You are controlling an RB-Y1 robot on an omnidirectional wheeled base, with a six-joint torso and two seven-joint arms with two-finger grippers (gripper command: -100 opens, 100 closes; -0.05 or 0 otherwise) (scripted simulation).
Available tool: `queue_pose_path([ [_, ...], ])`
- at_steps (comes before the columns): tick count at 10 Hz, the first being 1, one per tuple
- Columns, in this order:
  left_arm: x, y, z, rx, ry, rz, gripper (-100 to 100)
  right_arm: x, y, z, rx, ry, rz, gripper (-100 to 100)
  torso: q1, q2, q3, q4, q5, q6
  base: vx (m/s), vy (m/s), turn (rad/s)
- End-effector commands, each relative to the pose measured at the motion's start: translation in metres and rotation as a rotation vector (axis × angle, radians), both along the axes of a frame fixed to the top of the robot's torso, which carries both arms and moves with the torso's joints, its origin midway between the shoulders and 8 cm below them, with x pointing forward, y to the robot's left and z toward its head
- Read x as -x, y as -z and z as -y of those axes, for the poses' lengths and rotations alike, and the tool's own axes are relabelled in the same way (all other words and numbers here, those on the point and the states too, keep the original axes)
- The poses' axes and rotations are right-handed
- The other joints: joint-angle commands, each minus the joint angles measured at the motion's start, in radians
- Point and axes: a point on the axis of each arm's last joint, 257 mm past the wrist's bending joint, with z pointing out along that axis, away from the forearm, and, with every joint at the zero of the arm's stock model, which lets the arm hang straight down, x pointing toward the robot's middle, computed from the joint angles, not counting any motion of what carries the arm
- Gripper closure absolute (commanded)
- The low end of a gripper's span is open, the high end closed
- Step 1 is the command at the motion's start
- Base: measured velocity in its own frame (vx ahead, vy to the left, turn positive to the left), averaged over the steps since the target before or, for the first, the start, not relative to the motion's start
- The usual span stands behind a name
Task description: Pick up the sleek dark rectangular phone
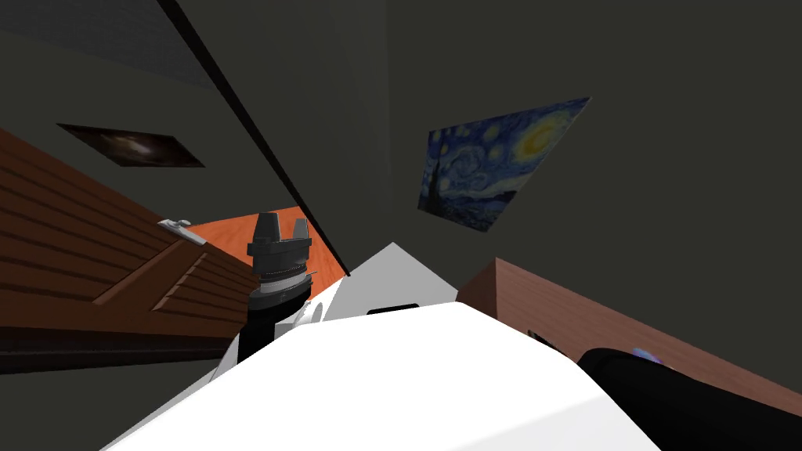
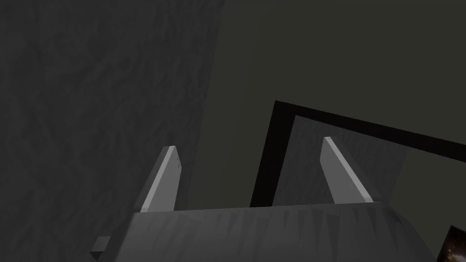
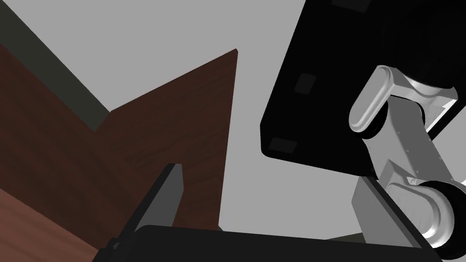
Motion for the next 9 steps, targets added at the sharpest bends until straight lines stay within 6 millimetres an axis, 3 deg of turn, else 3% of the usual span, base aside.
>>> queue_pose_path([
  [1,0.000,0.000,0.000,0.000,0.000,0.000,0,0.035,-0.015,0.014,0.027,-0.074,-0.075,-100,0.000,0.000,0.000,0.000,0.000,0.000,0.110,-0.025,0.294],
  [2,0.000,0.000,0.000,0.000,0.000,0.000,0,0.035,-0.015,0.014,0.029,-0.084,-0.074,-100,0.000,-0.002,-0.001,0.000,0.000,0.000,0.082,-0.037,0.132],
  [4,0.000,0.000,0.000,0.000,0.000,0.000,0,0.064,-0.030,0.037,0.056,-0.179,-0.146,-100,-0.001,-0.001,-0.001,0.000,0.000,0.000,0.092,-0.054,0.248],
  [5,0.000,0.000,0.000,0.000,0.000,0.000,0,0.064,-0.030,0.037,0.056,-0.185,-0.146,-100,-0.003,-0.002,-0.001,0.000,-0.001,0.000,0.070,-0.077,0.098],
  [9,0.000,0.000,0.000,0.000,0.000,0.000,0,0.083,-0.046,0.068,0.089,-0.339,-0.207,-100,-0.006,-0.003,-0.002,-0.001,-0.001,0.000,0.107,-0.103,0.234],
])
